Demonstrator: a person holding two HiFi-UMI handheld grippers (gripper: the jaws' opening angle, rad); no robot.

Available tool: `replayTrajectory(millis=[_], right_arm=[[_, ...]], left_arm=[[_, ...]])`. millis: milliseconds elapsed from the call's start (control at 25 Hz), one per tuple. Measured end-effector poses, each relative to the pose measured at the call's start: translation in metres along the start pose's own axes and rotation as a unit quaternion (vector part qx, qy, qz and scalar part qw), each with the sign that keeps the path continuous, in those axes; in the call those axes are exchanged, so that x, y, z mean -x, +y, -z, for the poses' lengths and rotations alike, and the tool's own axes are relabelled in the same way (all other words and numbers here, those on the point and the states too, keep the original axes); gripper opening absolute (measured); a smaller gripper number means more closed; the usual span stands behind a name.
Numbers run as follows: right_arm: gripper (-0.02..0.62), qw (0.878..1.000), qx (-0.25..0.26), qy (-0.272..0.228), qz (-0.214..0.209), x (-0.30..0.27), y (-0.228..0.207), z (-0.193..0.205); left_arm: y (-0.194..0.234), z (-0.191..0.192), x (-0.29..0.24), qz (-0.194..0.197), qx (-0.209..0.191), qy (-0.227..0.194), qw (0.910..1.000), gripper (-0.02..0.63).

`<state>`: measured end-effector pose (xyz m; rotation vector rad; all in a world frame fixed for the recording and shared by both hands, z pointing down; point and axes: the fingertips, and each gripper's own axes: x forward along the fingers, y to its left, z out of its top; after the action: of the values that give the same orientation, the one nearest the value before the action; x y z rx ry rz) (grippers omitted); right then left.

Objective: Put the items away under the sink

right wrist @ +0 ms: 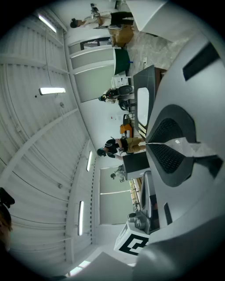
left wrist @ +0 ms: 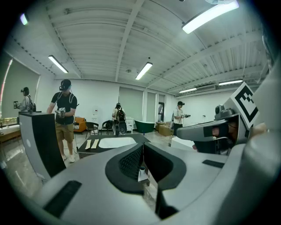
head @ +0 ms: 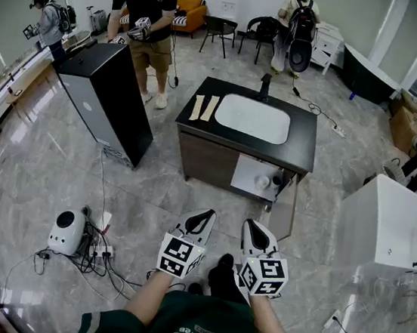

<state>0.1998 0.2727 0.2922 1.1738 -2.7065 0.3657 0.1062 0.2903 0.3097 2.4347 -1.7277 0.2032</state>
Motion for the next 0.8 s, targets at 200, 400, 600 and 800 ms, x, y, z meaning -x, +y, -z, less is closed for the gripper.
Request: replayTrajectory(millis=[200, 400, 600, 800], right_arm=[[0.044, 1.0, 0.0, -0.005, 0.007, 0.007, 0.001, 0.004], [0.044, 1.0, 0.004, -0.001, 0.021, 0.012, -0.002, 0.007], [0.044, 1.0, -0.001, 0.004, 0.024, 0.01, -0.001, 0.008], [0.044, 1.0, -0.017, 0.017, 0.002, -0.008, 0.0, 0.013]], left_arm=[[0.002, 0.005, 0.01, -0.011, 0.007, 0.002, 0.9999, 0.017], [-0.002, 0.008, 0.017, -0.006, 0.014, 0.001, 0.9999, 0.011], [0.004, 0.009, 0.022, -0.011, 0.024, 0.002, 0.9996, 0.011], [0.015, 0.012, 0.014, -0.014, 0.04, 0.004, 0.9991, 0.011]])
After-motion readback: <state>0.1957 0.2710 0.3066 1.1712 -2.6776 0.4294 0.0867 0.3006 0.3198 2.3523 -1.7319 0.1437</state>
